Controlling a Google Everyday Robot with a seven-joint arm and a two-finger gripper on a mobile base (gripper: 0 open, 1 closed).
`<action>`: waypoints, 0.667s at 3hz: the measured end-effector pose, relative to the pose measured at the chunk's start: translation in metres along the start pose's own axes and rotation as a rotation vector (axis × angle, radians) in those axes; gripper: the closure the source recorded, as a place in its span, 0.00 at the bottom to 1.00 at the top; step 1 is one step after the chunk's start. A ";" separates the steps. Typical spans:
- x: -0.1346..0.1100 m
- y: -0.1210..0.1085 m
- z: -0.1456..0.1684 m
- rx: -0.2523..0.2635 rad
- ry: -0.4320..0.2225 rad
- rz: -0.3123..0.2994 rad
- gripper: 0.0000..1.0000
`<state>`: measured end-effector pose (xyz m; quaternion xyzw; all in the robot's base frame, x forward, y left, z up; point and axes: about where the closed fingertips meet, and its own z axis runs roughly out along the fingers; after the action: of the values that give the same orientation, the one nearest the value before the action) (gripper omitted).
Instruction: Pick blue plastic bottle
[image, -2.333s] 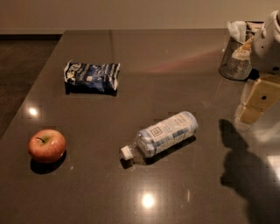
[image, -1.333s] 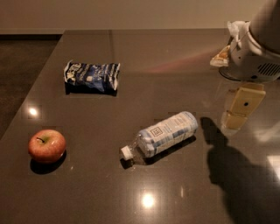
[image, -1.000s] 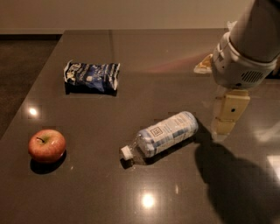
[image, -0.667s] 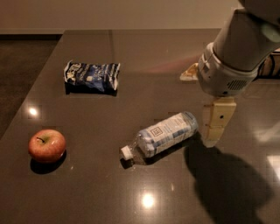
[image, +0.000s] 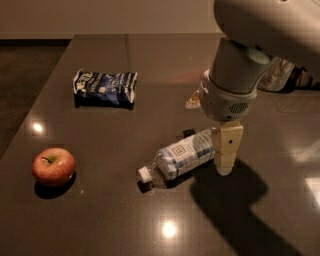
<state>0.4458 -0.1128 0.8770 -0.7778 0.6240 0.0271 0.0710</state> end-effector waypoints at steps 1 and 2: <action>0.003 0.005 0.013 -0.054 0.032 0.003 0.14; 0.008 0.010 0.015 -0.068 0.049 0.040 0.37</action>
Offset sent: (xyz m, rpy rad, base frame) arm -0.0152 -0.0190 -0.0200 -0.0898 0.0992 -0.0815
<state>0.4385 -0.1210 0.8602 -0.7674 0.6397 0.0309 0.0286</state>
